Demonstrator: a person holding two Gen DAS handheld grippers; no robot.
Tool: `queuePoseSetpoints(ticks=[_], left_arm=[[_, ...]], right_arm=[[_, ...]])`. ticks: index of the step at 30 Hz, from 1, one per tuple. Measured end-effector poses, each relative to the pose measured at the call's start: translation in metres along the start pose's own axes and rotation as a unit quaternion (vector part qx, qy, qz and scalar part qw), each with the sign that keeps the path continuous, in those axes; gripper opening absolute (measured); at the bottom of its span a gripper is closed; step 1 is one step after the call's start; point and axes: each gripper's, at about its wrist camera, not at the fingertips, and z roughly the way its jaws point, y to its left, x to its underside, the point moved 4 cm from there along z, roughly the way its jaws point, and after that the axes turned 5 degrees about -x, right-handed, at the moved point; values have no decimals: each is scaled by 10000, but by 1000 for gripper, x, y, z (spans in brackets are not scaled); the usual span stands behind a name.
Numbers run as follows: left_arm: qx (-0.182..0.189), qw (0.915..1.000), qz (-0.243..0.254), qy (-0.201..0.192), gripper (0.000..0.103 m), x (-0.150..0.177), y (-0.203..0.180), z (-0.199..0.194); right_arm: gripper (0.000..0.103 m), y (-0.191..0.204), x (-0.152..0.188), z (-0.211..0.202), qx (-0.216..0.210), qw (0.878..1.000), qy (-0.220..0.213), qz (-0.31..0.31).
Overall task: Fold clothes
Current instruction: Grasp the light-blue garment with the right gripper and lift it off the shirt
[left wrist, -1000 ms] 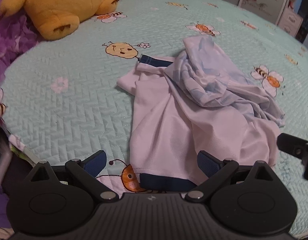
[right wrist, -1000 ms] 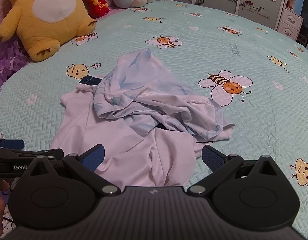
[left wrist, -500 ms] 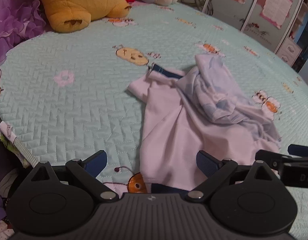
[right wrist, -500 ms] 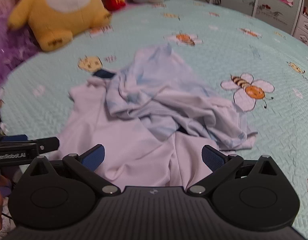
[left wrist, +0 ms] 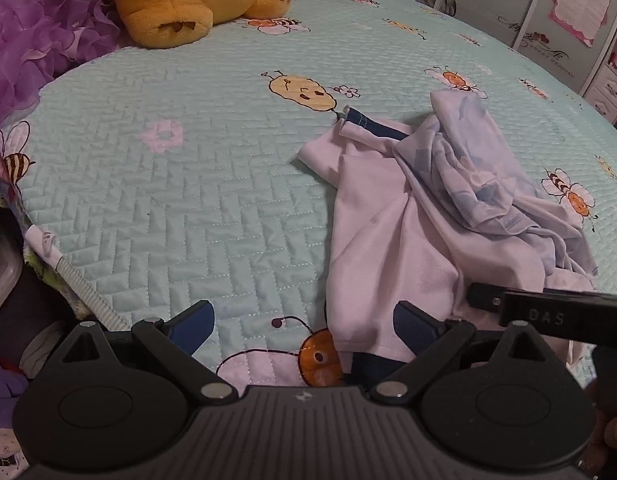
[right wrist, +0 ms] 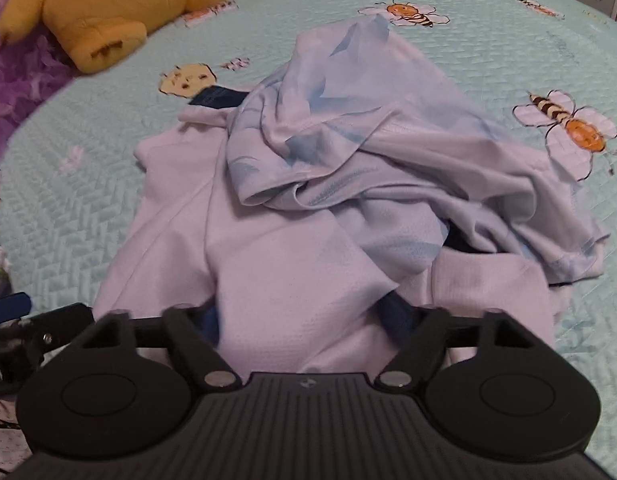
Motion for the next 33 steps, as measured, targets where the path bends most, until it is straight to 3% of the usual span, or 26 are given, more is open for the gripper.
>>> queuePoseSetpoints(ticks=[1, 3, 5, 8, 16, 23, 28, 31, 32, 33], left_arm=[[-6, 10000, 13, 5, 98, 0, -1, 0], [22, 10000, 60, -16, 98, 0, -6, -4], [35, 9999, 126, -57, 98, 0, -10, -8], [11, 9996, 241, -129, 98, -1, -18, -15], [20, 9983, 499, -301, 98, -2, -36, -32], [61, 9962, 775, -386, 99, -2, -57, -39], [54, 9934, 1064, -419, 99, 1, -76, -40], [6, 9920, 1194, -400, 99, 3, -84, -37], [4, 9922, 1196, -364, 99, 4, -86, -35], [23, 9926, 1173, -316, 99, 4, -86, -34]], right_arm=[[51, -2, 1, -3, -65, 10000, -54, 7], [20, -5, 2, -11, -183, 9997, -171, -11], [7, -7, 2, -21, -177, 9993, -331, -71], [0, -13, 3, -39, -136, 9978, -647, -103], [0, -57, -6, -111, 71, 9856, -1670, 252], [0, -119, 18, -164, 665, 9712, -2177, 709], [0, -174, 54, -147, 1071, 9703, -1674, 1377], [7, -181, 65, -137, 665, 9710, -1510, 1733], [11, -183, 68, -133, 518, 9705, -1459, 1846], [28, -185, 72, -130, 370, 9698, -1409, 1959]])
